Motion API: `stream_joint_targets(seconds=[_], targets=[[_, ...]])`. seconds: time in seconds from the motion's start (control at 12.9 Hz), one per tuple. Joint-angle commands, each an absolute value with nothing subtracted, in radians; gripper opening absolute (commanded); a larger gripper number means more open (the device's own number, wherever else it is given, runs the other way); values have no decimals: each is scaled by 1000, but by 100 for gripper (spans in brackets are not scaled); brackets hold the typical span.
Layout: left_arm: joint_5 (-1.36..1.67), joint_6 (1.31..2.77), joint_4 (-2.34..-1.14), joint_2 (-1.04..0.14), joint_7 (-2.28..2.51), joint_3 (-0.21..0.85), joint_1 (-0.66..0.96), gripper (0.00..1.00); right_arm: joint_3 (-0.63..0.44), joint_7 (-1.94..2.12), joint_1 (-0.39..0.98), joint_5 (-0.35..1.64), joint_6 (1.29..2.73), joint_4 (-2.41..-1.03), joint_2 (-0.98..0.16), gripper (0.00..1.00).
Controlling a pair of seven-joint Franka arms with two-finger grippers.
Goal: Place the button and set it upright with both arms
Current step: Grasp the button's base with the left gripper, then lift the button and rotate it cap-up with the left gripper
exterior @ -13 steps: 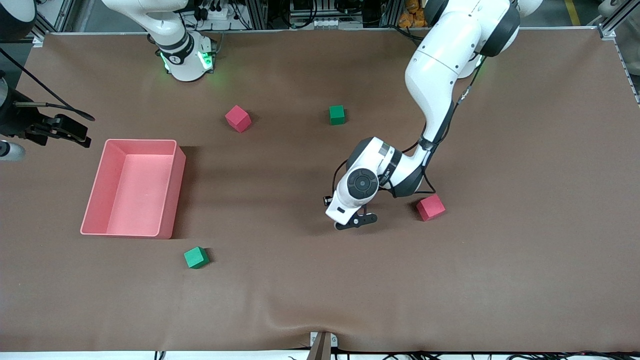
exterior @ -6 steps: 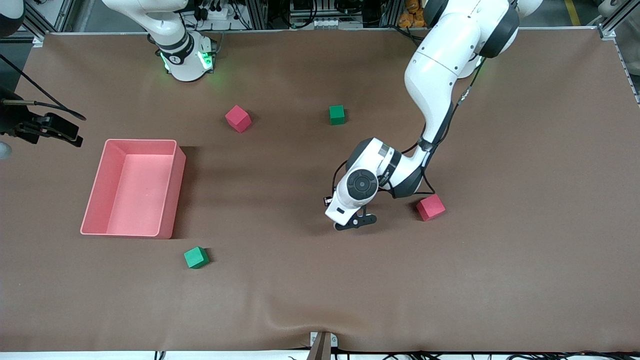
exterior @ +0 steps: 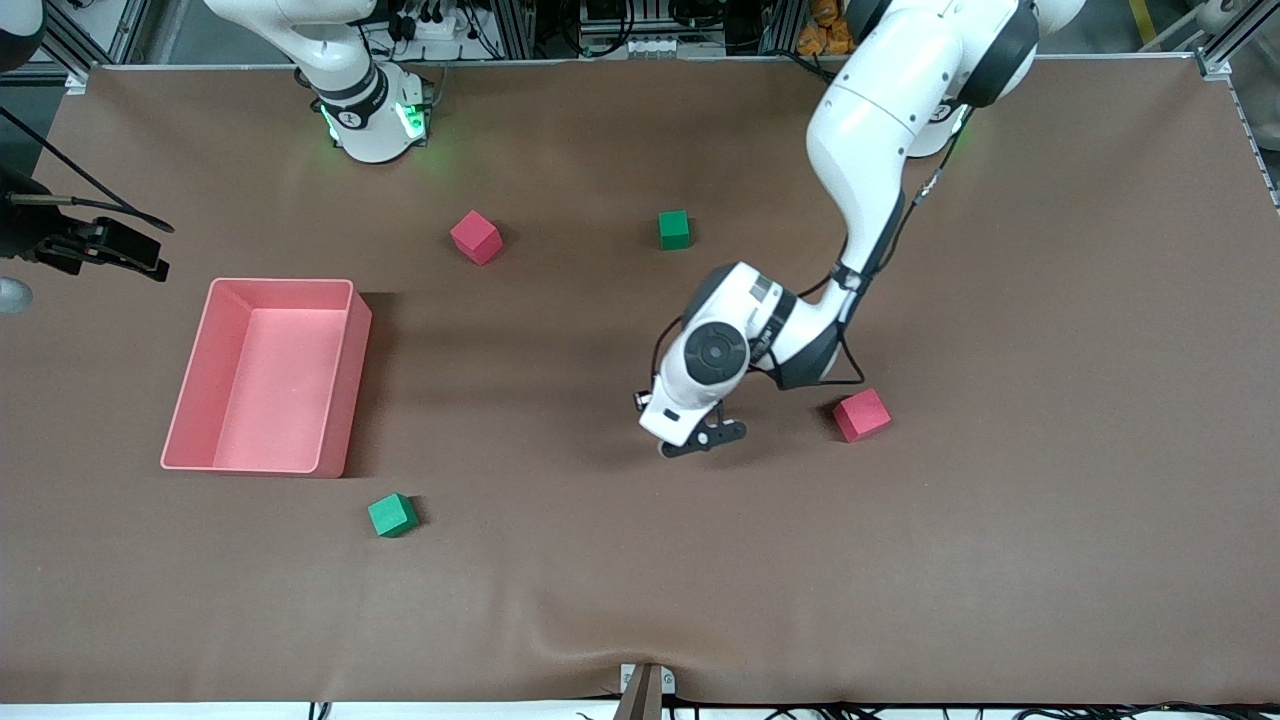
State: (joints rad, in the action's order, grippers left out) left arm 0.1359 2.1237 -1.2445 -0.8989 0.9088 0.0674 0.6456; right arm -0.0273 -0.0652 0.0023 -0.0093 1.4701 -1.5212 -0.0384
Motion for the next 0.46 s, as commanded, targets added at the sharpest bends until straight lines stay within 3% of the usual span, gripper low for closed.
stream_joint_targets(seconds=[0.0, 0.31, 0.39], targets=[[54, 2123, -1255, -836, 1063, -42, 792, 0, -17, -74, 0, 2, 1460, -1491, -54, 100], [-46, 2112, -1256, -828, 1229, -234, 995, 0, -17, -69, 0, 35, 1479, -1491, -54, 100], [-54, 2096, -1256, -827, 1267, -262, 1030, 7, -15, -68, 2, 31, 1485, -1491, -54, 100]])
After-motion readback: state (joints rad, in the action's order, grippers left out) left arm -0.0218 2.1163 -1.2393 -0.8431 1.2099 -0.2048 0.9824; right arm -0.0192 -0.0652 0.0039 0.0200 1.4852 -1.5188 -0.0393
